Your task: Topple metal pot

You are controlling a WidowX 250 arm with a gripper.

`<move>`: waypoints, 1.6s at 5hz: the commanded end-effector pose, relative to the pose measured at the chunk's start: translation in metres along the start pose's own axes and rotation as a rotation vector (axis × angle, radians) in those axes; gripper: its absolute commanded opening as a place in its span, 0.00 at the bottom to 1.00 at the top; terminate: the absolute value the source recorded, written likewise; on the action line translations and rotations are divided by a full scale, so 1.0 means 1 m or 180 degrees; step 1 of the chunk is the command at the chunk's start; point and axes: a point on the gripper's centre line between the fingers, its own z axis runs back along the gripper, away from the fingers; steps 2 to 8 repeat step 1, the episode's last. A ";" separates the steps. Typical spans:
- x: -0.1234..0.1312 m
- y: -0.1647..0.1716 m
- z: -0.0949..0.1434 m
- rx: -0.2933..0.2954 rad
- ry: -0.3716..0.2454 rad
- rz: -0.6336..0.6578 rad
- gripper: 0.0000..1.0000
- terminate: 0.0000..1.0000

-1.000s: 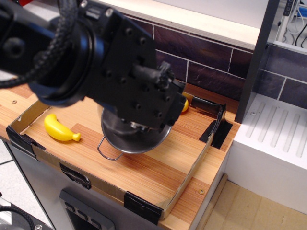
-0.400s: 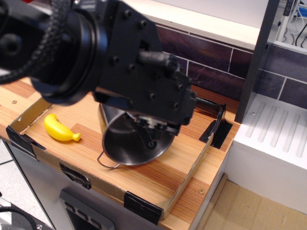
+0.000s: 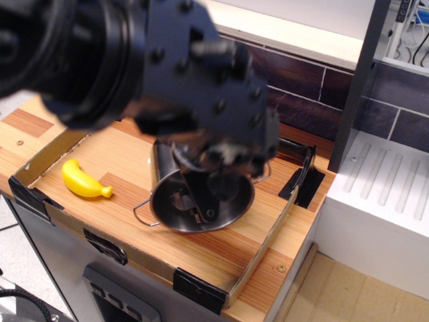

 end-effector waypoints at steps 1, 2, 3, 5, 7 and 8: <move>-0.007 0.032 0.025 -0.0761 -0.0033 0.0186 1.00 1.00; -0.007 0.032 0.025 -0.0761 -0.0033 0.0186 1.00 1.00; -0.007 0.032 0.025 -0.0761 -0.0033 0.0186 1.00 1.00; -0.007 0.032 0.025 -0.0761 -0.0033 0.0186 1.00 1.00; -0.007 0.032 0.025 -0.0761 -0.0033 0.0186 1.00 1.00; -0.007 0.032 0.025 -0.0761 -0.0033 0.0186 1.00 1.00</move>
